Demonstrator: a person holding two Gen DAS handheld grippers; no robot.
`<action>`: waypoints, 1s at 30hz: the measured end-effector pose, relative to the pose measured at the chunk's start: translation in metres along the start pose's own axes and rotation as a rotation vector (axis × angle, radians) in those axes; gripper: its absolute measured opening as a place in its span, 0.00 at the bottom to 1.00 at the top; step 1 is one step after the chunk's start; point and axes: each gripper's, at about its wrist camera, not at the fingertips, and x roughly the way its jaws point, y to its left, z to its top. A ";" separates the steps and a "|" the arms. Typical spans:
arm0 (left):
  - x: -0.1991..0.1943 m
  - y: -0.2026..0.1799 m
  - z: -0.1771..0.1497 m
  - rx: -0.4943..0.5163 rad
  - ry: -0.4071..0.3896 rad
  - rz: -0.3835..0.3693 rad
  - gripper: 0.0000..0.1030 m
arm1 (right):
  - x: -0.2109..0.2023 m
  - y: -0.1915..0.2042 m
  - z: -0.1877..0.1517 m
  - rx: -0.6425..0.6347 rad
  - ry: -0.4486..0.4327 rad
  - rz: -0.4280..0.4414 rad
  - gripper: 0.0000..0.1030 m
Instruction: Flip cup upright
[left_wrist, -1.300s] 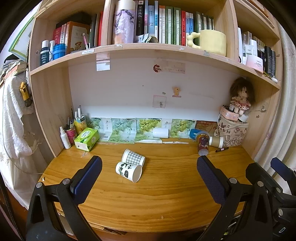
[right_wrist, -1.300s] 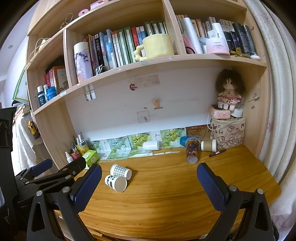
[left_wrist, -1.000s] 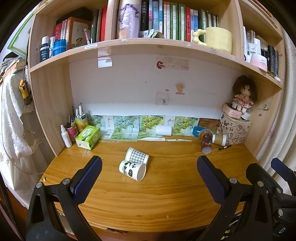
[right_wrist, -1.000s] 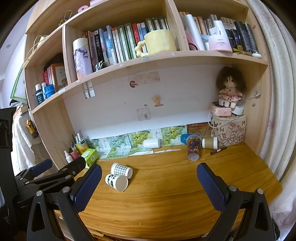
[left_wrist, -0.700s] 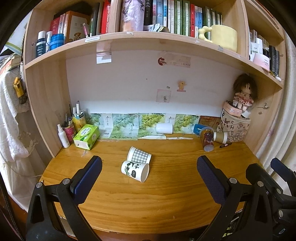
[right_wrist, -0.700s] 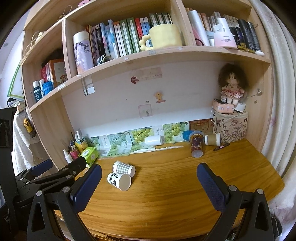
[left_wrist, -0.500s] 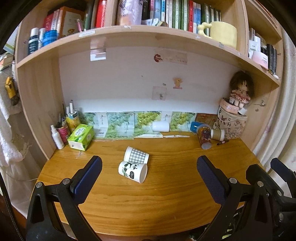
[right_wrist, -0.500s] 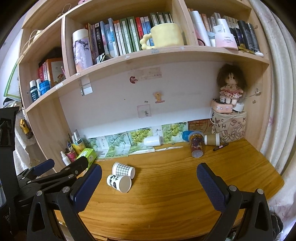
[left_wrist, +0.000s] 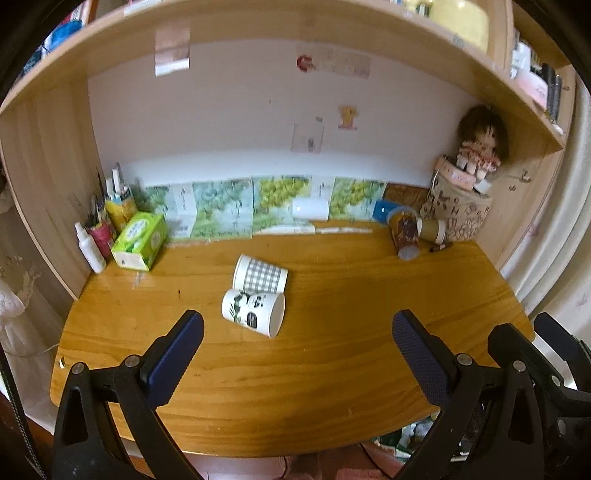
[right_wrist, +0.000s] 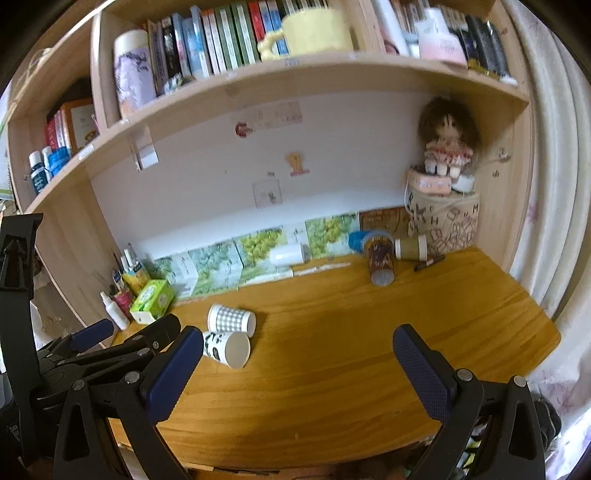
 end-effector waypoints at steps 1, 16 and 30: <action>0.005 0.001 0.001 -0.004 0.021 0.000 0.99 | 0.005 -0.001 -0.001 0.003 0.016 0.005 1.00; 0.081 -0.003 0.065 0.093 0.163 0.081 0.99 | 0.113 -0.023 0.039 0.084 0.233 0.209 1.00; 0.194 -0.060 0.129 0.549 0.238 0.175 0.98 | 0.207 -0.092 0.066 0.380 0.371 0.228 1.00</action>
